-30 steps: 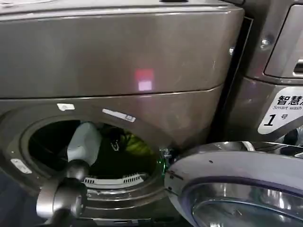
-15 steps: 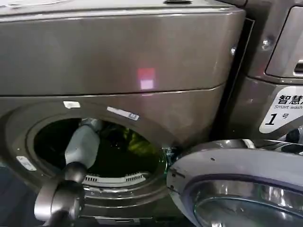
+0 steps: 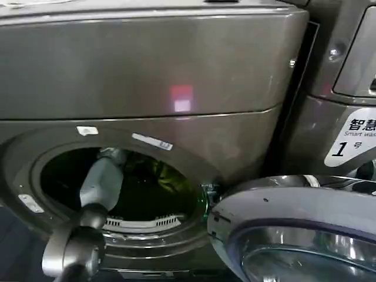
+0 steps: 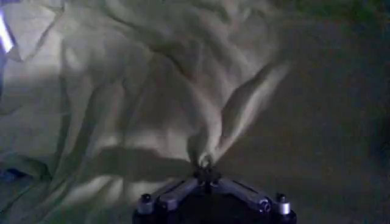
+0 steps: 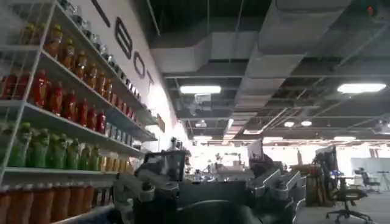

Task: Grasp the clothes from the dryer.

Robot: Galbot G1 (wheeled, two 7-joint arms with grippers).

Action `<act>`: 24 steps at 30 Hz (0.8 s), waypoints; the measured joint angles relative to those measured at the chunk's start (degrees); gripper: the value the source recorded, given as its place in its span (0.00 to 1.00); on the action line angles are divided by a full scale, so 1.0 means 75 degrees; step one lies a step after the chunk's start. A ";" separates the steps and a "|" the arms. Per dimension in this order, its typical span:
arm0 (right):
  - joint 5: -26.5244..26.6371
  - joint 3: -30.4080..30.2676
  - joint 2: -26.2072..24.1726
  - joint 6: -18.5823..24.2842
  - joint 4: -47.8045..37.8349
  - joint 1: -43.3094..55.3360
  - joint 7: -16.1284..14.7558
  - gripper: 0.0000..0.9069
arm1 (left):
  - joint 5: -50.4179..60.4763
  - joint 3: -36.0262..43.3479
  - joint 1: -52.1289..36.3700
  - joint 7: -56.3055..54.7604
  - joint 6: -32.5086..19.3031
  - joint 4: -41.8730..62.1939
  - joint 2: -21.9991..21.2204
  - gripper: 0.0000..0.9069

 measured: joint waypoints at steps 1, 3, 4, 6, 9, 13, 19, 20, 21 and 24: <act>-0.0014 -0.0014 -0.0001 -0.0001 0.0018 0.0011 0.0023 1.00 | -0.0205 -0.0018 0.0018 -0.0251 0.0104 -0.0044 -0.0031 0.00; -0.0047 -0.0038 -0.0003 -0.0001 0.0035 0.0034 0.0072 1.00 | -0.0661 -0.0014 0.0056 -0.0830 0.0317 -0.0183 -0.0082 0.00; -0.0055 -0.0053 -0.0003 -0.0001 0.0058 0.0044 0.0084 1.00 | -0.0911 -0.0009 0.0074 -0.1152 0.0408 -0.0288 -0.0105 0.00; -0.0075 -0.0078 0.0019 -0.0012 0.0089 0.0051 0.0098 1.00 | -0.1378 -0.0005 0.0092 -0.1792 0.0607 -0.0506 -0.0157 0.00; -0.0028 -0.0053 0.0079 -0.0152 0.0227 0.0039 0.0088 1.00 | -0.2025 0.0027 0.0100 -0.2716 0.0933 -0.0793 -0.0255 0.00; 0.0009 -0.0100 0.0095 -0.0215 0.0333 0.0037 0.0114 1.00 | -0.2810 0.0055 0.0175 -0.3930 0.1387 -0.1201 -0.0378 0.00; -0.0047 -0.0136 0.0097 -0.0097 0.0375 0.0067 0.0182 1.00 | -0.4130 0.0133 0.0334 -0.5675 0.2110 -0.1811 -0.0552 0.00; -0.0058 -0.0144 0.0094 -0.0086 0.0389 0.0069 0.0194 1.00 | -0.4338 0.0151 0.0355 -0.5933 0.2190 -0.1910 -0.0580 0.00; -0.0059 -0.0154 0.0094 -0.0078 0.0403 0.0068 0.0204 1.00 | -0.4557 0.0162 0.0372 -0.6202 0.2289 -0.2016 -0.0618 0.00; -0.0068 -0.0172 0.0113 -0.0051 0.0422 0.0028 0.0231 1.00 | -0.5110 0.0178 0.0409 -0.6867 0.2547 -0.2265 -0.0687 0.00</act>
